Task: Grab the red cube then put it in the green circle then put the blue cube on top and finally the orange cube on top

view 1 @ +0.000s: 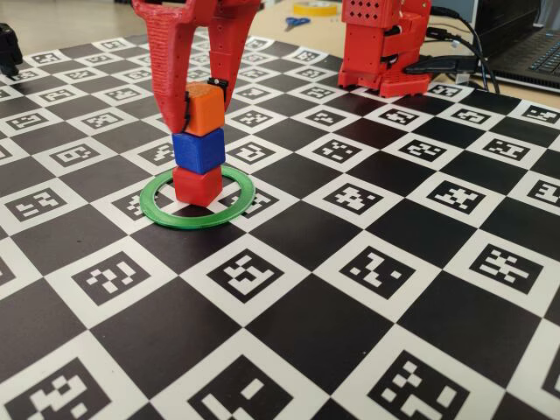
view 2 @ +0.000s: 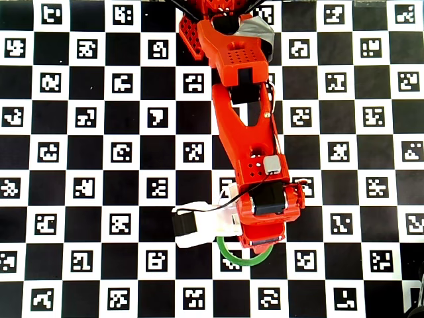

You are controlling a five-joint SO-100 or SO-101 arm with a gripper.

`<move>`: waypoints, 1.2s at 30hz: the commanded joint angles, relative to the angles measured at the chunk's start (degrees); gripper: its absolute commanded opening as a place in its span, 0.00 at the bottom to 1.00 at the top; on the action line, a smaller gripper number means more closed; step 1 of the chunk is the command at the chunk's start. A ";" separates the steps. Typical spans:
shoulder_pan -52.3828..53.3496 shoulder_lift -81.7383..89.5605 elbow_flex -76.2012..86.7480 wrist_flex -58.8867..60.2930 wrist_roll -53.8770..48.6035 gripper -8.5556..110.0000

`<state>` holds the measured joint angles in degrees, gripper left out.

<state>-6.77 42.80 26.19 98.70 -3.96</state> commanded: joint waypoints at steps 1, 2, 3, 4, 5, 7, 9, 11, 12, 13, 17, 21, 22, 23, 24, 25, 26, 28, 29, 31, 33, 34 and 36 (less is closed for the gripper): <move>-0.79 2.37 -5.98 0.88 0.79 0.40; -0.79 2.37 -6.06 0.97 0.88 0.41; -0.79 2.37 -6.06 1.05 0.88 0.41; -0.79 2.46 -6.06 1.14 0.88 0.41; -0.79 2.55 -6.06 1.14 0.88 0.41; -0.88 2.72 -6.06 1.32 0.97 0.42; -0.88 3.08 -6.06 1.49 1.23 0.42; -1.05 3.52 -6.06 1.85 1.23 0.42; -1.05 3.87 -5.89 2.02 1.23 0.42; -1.14 4.31 -5.54 2.20 1.23 0.42; -1.32 6.68 -4.22 3.16 1.14 0.42; -1.41 10.63 -1.32 3.78 1.05 0.42; -1.49 11.87 -0.26 3.87 1.05 0.42; -1.67 13.27 1.05 3.87 1.14 0.42; -1.76 14.77 2.37 3.96 1.23 0.42; -2.02 16.26 3.69 3.96 1.23 0.42; -2.20 17.75 4.92 3.96 1.23 0.42; -2.64 20.92 7.47 3.96 1.32 0.42; -2.81 22.41 8.79 3.96 1.32 0.42; -3.16 25.75 11.69 3.96 1.23 0.42; -3.34 29.00 14.77 3.87 0.88 0.42; -3.34 30.85 16.70 3.69 0.53 0.42; -3.25 34.80 21.53 2.64 -0.44 0.42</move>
<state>-9.58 65.39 44.12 99.23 -3.25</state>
